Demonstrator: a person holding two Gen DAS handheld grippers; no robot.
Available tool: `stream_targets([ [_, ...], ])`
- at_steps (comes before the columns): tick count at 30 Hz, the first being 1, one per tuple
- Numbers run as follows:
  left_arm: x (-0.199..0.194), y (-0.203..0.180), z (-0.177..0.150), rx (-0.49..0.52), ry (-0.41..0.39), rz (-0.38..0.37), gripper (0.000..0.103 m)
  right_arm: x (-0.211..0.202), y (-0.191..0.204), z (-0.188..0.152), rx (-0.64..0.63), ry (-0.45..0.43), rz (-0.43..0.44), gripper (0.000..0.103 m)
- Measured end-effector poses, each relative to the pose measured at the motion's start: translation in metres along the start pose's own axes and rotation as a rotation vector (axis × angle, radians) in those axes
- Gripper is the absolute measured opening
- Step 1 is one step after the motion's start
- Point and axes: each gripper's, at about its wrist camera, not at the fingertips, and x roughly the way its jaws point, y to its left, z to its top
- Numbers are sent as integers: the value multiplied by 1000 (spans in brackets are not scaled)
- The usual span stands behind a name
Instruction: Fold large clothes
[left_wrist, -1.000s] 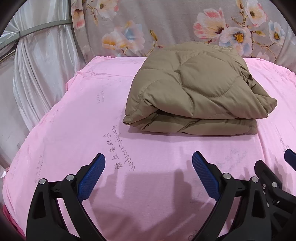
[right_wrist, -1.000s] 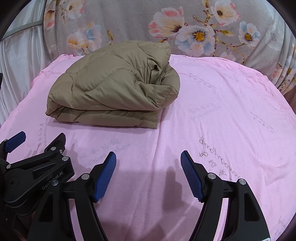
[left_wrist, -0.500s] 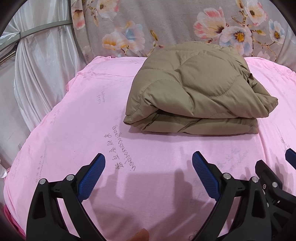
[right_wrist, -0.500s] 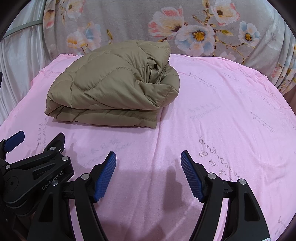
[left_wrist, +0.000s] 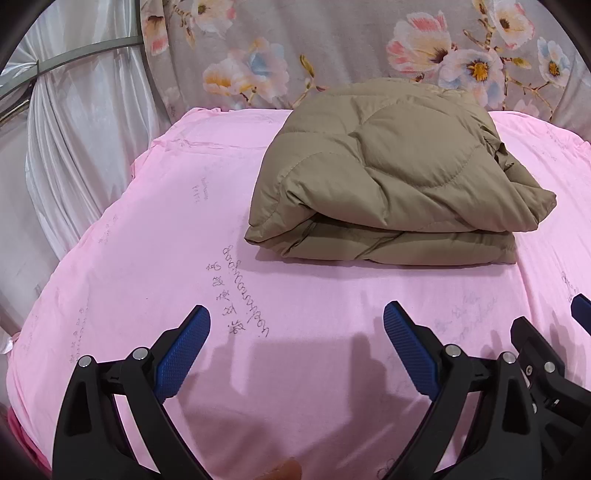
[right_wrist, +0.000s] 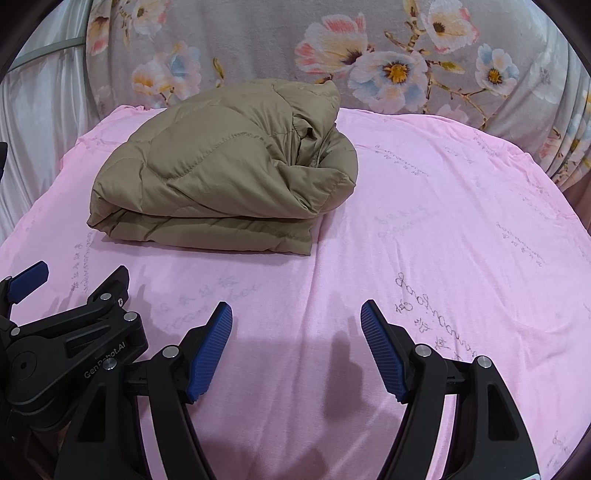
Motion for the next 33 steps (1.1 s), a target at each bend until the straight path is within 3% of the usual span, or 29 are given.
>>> stream_targets([
  [33,-8,0,0,-9,-42,-6,88,-9,0,-1,-26,-48,-17,70],
])
